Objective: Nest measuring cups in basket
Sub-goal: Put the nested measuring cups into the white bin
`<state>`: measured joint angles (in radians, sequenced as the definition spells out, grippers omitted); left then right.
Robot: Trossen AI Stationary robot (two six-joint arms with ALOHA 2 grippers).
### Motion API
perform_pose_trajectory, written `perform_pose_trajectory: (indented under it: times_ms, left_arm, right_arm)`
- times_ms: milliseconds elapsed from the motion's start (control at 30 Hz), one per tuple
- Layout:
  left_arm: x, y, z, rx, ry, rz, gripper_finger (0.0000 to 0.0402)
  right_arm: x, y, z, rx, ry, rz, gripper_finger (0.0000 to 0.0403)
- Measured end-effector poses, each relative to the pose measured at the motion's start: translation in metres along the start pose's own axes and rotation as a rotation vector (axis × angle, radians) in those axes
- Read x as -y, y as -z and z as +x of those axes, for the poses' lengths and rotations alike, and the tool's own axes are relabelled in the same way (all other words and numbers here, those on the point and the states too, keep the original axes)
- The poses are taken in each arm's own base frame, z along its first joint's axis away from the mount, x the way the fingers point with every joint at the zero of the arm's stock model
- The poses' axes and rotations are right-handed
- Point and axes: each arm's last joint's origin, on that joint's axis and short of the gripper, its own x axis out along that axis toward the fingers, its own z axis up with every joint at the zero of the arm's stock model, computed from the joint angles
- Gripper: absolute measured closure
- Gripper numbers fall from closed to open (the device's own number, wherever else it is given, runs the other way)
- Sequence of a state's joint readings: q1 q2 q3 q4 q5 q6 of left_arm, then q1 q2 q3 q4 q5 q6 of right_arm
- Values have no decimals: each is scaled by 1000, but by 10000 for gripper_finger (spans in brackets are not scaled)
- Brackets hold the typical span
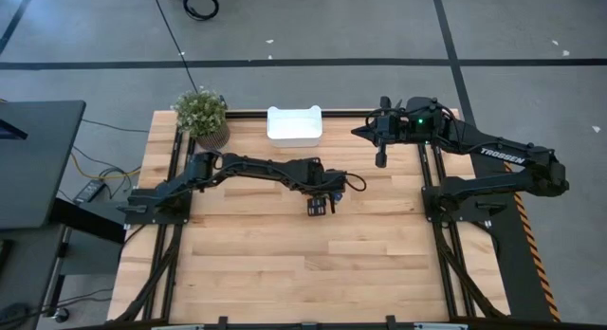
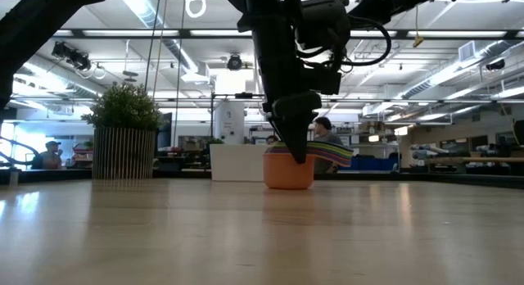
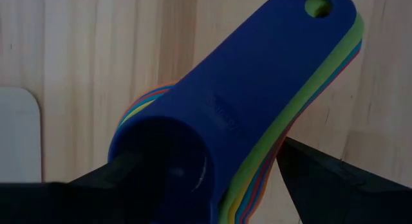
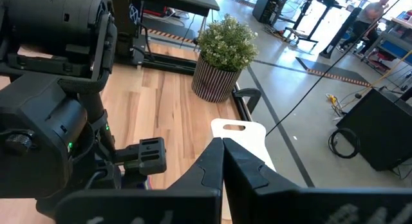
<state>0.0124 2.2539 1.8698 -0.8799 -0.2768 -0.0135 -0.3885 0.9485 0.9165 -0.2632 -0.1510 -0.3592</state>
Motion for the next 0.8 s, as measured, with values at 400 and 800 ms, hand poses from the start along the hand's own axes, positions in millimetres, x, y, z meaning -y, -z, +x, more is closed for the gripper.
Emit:
perform_pose_trajectory:
  times_ms: [400,800]
  left_arm:
    - [-1,0,0,0,0,-1,106]
    - [-1,0,0,4,10,-35,106]
  right_arm:
    - [0,0,0,0,0,0,391]
    - [0,0,0,0,0,0,391]
